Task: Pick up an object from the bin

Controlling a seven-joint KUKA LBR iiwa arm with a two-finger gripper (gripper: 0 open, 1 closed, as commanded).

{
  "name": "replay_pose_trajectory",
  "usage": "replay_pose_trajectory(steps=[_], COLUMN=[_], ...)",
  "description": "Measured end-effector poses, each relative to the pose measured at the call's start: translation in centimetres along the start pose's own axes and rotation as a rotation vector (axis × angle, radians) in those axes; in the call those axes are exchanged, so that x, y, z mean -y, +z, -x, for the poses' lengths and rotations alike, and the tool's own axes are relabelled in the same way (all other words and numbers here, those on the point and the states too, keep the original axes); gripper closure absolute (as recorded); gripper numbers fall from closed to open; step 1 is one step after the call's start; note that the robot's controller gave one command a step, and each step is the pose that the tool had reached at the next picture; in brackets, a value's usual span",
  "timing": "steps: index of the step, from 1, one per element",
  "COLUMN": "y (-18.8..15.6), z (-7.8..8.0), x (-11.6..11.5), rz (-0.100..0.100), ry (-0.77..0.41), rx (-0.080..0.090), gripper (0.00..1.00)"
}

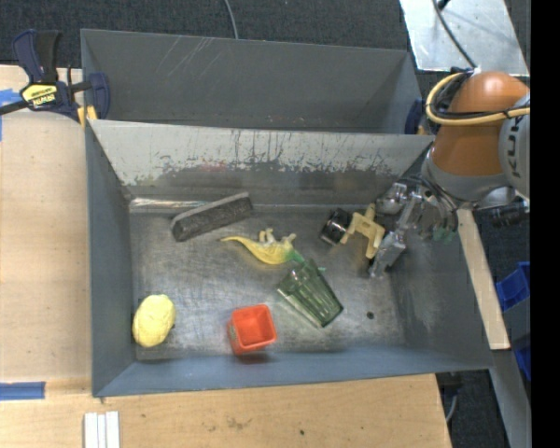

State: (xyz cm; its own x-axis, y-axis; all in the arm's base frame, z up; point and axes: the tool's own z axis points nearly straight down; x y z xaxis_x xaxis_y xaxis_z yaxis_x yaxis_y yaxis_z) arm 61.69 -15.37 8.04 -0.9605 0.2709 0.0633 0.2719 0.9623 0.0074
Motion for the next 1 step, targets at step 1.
replay_pose_trajectory(steps=[1], y=[-2.99], z=[-1.17], x=[-0.60], rz=[-0.014], ry=[-0.018], rx=[0.010], gripper=[1.00])
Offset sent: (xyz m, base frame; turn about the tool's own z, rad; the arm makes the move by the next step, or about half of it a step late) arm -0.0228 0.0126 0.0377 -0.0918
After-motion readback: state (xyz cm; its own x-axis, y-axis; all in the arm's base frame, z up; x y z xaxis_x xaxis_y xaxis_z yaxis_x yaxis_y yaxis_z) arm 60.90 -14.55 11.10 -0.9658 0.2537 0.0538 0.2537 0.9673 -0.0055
